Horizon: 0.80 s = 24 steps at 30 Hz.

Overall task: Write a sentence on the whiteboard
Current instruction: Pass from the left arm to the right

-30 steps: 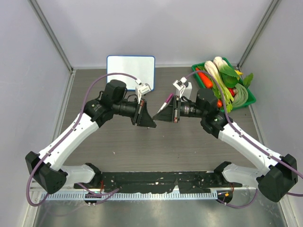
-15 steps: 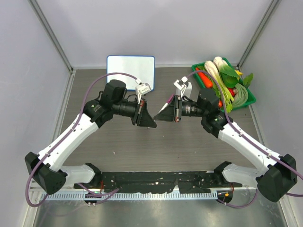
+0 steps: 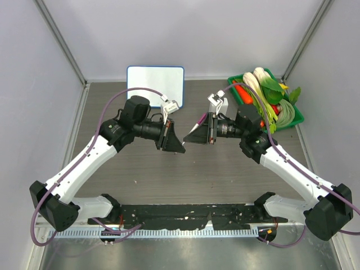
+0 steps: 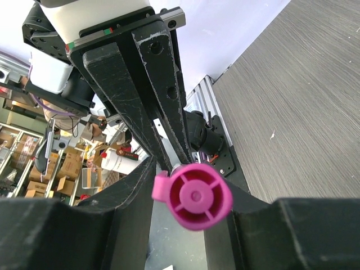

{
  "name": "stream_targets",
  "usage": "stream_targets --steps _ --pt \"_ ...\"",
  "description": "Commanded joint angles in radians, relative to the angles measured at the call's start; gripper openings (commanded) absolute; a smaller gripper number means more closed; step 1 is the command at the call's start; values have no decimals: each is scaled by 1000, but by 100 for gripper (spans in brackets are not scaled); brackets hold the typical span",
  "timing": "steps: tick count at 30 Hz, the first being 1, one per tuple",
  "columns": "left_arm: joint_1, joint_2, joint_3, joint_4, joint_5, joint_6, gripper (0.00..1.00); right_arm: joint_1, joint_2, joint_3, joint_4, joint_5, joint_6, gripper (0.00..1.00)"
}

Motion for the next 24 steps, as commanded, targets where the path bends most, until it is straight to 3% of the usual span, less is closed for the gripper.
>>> stream_targets --steps 1,19,22,24 --pt "1 -29 -8 34 34 -18 0 -3 -5 30 8 7 -21 42" --pt "1 -17 -10 51 45 -33 0 22 23 3 44 2 -17 33" --pt "0 -20 -14 53 45 -33 0 23 23 -2 44 4 -15 19" --pt "1 -20 -16 53 42 -34 0 23 20 -5 44 8 -15 2"
